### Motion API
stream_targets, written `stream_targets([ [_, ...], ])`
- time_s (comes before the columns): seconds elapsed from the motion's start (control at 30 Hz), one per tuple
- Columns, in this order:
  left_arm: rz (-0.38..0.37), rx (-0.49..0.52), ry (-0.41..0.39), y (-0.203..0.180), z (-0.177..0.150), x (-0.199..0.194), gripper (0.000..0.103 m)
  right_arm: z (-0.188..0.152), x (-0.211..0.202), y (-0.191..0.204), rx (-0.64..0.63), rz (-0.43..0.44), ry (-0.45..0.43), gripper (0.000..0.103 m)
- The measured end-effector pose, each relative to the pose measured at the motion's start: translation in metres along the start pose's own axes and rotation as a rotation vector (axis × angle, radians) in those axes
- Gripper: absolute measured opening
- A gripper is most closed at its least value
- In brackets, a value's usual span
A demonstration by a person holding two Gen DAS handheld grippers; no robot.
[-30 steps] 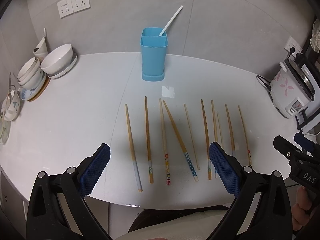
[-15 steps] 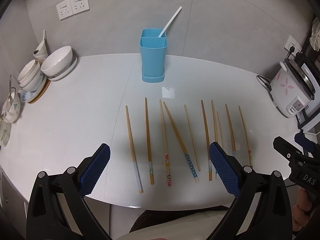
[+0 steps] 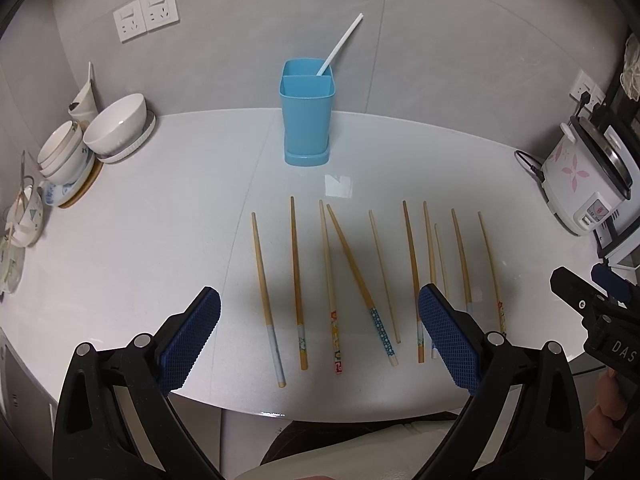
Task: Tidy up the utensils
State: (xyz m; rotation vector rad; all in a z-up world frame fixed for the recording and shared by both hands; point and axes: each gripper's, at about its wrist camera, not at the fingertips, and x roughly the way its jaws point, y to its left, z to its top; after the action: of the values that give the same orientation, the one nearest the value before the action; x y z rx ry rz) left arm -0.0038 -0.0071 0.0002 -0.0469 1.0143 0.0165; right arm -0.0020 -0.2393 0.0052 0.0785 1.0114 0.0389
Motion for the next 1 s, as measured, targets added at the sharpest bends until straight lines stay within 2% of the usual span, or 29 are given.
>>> stream_targets([
  [0.67, 0.002, 0.017, -0.019, -0.003, 0.001, -0.004, 0.097, 0.001, -0.002, 0.005, -0.015, -0.01, -0.008, 0.095],
  [1.0, -0.002, 0.017, -0.002, 0.001, 0.008, 0.005, 0.097, 0.009, 0.006, 0.014, -0.046, -0.006, 0.005, 0.095],
])
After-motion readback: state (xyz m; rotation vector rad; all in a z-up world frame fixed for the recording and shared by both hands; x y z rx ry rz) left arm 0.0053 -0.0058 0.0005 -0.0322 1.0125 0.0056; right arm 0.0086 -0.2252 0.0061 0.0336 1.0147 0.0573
